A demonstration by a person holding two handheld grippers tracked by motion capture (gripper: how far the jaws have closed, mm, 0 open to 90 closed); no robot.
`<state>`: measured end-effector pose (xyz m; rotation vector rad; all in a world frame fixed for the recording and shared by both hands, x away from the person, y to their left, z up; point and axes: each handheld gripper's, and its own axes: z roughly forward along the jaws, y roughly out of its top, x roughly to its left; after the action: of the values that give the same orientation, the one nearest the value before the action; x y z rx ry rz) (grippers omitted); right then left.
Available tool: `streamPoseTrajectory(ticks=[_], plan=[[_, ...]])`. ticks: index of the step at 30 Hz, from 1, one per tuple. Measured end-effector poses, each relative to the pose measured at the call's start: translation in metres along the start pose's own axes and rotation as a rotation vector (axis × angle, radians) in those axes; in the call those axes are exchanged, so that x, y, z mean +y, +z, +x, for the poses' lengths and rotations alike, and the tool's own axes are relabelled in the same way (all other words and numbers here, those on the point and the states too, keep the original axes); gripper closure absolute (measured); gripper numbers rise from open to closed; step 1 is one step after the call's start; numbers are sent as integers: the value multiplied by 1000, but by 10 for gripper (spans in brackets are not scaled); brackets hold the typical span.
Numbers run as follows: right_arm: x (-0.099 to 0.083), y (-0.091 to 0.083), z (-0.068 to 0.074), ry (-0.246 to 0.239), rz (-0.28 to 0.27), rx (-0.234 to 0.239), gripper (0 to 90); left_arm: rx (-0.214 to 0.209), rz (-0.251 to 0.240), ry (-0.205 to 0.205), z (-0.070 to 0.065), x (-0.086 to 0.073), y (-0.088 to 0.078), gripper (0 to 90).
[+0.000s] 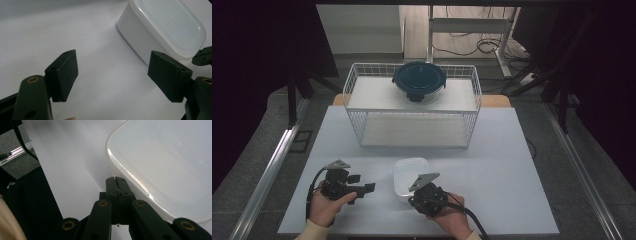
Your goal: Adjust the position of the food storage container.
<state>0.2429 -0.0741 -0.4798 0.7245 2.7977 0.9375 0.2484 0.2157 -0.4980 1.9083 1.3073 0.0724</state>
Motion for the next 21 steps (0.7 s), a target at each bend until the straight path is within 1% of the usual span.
streamPoseTrajectory(ticks=[6,8,10,11,13,16,19,21], plan=[[-1,-1,-1,9,-14,4,896,-1,-1,-1,0,0,-1,235],[-2,-7,-1,15,-31,3,895,-3,-5,1,-1,1,-2,234],[-3,-18,-3,23,-60,0,895,-6,-10,2,-3,1,-2,232],[-4,-25,-4,35,-79,-8,896,-7,-11,2,-3,1,-3,232],[-7,-38,-10,56,-115,-31,896,-9,-14,7,-4,1,-3,232],[-15,-57,-25,111,-165,-61,895,-13,-16,6,-5,2,-4,232],[-26,-68,-44,170,-185,-105,895,-21,-22,-1,-5,2,-4,230],[-34,-72,-57,218,-194,-119,895,-26,-24,-5,-4,3,-4,230]])
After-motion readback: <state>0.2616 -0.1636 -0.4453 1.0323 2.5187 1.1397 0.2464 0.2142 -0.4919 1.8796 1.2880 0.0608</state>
